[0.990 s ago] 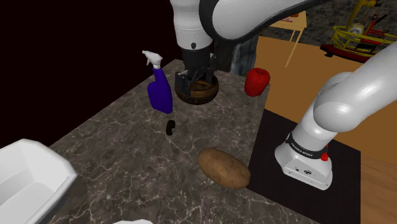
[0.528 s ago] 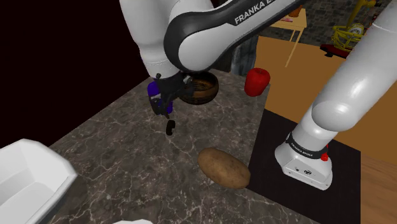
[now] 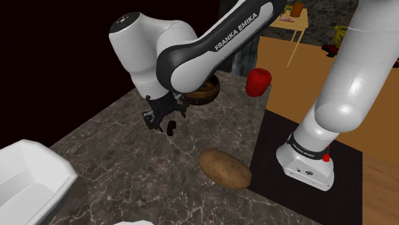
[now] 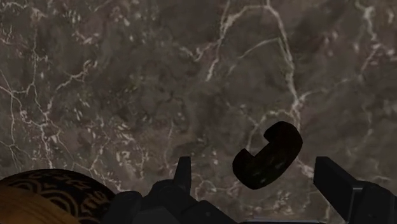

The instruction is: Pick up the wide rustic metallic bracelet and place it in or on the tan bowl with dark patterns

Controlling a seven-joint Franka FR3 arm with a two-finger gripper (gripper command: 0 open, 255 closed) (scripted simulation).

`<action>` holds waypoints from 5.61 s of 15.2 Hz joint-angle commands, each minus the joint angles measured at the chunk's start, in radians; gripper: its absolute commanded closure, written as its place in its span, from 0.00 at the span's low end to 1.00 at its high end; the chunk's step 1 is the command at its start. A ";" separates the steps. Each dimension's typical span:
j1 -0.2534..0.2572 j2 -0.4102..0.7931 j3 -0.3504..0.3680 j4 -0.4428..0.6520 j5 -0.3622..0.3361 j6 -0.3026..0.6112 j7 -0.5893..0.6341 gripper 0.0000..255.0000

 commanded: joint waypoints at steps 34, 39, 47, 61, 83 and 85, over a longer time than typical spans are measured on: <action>-0.025 -0.099 0.011 0.055 0.082 -0.113 -0.078 1.00; -0.030 -0.130 0.012 0.096 0.107 -0.173 -0.103 1.00; -0.034 -0.164 0.011 0.175 0.134 -0.272 -0.134 1.00; -0.131 -0.324 -0.119 0.091 0.194 -0.274 -0.391 1.00; -0.224 -0.327 -0.251 -0.112 0.141 -0.043 -0.572 1.00; -0.224 -0.327 -0.251 -0.112 0.141 -0.043 -0.572 1.00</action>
